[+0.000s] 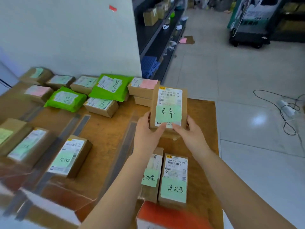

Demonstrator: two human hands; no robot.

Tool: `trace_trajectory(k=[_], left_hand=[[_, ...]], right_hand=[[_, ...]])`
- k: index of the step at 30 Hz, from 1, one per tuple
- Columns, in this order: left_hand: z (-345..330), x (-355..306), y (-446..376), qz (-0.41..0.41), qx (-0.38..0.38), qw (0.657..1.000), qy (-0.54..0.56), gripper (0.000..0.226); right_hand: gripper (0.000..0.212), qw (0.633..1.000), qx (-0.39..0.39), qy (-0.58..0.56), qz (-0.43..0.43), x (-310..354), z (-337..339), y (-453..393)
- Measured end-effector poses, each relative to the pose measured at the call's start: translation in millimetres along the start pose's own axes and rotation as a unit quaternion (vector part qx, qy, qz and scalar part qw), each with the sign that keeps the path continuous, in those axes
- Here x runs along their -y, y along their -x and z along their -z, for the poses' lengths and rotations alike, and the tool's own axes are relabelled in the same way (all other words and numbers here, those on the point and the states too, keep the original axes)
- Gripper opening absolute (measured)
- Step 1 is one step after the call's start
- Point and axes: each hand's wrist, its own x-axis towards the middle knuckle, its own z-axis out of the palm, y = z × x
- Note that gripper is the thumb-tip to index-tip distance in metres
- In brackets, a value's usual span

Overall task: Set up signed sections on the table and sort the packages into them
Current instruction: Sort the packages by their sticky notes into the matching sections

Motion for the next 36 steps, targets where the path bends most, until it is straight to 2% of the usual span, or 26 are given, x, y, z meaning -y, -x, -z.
trace_trajectory(k=[7,11,15,21,24,27,32,36], left_hand=[[72,-29,64,0.011,-0.114,0.991,0.075,0.048],[126,-35,107,0.009,-0.183,0.976,0.114,0.037],[181,-28,150,0.026,-0.237,0.962,0.133,0.038],[273,3,207,0.051,-0.304,0.938,0.158,0.034],[328,20,233,0.052,-0.320,0.931,0.165,0.035],[384,39,257,0.042,-0.332,0.929,0.159,0.034],[470,79,287,0.030,-0.352,0.927,0.129,0.036],[524,109,301,0.034,-0.372,0.920,0.118,0.036]], right_hand=[[0.050,0.991,0.074,-0.049,0.099,58,-21,65],[0.053,0.977,0.159,-0.088,0.112,78,-55,102],[0.060,0.970,0.202,-0.052,0.125,88,-101,139],[0.048,0.948,0.277,-0.032,0.153,103,-193,195],[0.051,0.936,0.310,-0.043,0.160,115,-246,227],[0.045,0.927,0.332,-0.056,0.166,121,-300,256],[0.054,0.924,0.339,-0.051,0.167,127,-391,299],[0.042,0.910,0.372,-0.045,0.181,134,-451,320]])
